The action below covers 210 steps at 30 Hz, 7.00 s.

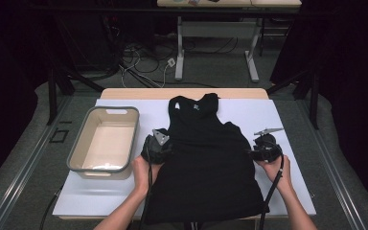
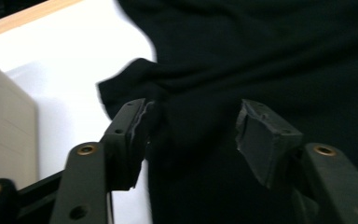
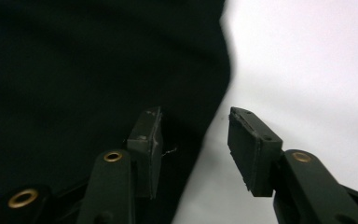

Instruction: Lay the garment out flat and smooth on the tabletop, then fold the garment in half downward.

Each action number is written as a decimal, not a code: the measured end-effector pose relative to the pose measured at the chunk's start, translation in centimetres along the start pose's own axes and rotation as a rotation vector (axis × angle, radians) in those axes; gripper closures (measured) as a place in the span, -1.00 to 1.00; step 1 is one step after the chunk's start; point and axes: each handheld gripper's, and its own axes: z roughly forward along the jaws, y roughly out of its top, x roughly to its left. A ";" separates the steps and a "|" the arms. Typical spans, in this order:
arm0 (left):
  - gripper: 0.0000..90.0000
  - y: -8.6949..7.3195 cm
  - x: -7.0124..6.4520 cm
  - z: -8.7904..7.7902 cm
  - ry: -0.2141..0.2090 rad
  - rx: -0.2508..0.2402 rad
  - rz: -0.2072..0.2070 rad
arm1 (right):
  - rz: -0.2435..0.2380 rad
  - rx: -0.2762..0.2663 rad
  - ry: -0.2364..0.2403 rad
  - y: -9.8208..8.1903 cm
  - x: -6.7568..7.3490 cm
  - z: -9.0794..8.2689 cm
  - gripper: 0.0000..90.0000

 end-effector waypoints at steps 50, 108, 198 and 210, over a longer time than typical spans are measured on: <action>0.98 -8.0 -0.1 -6.5 -0.254 0.099 0.110 | -0.050 0.040 0.071 -6.7 4.0 -3.7 0.93; -0.68 -6.6 0.4 -7.9 -0.238 0.016 0.143 | -0.169 -0.115 0.153 -6.2 4.7 -4.9 -0.88; 0.79 1.1 1.3 4.8 -0.120 0.097 0.072 | -0.146 -0.013 0.036 2.3 2.4 3.4 0.91; 0.90 -0.2 0.7 2.4 -0.201 0.101 0.103 | -0.186 0.028 0.045 0.3 2.6 1.2 0.93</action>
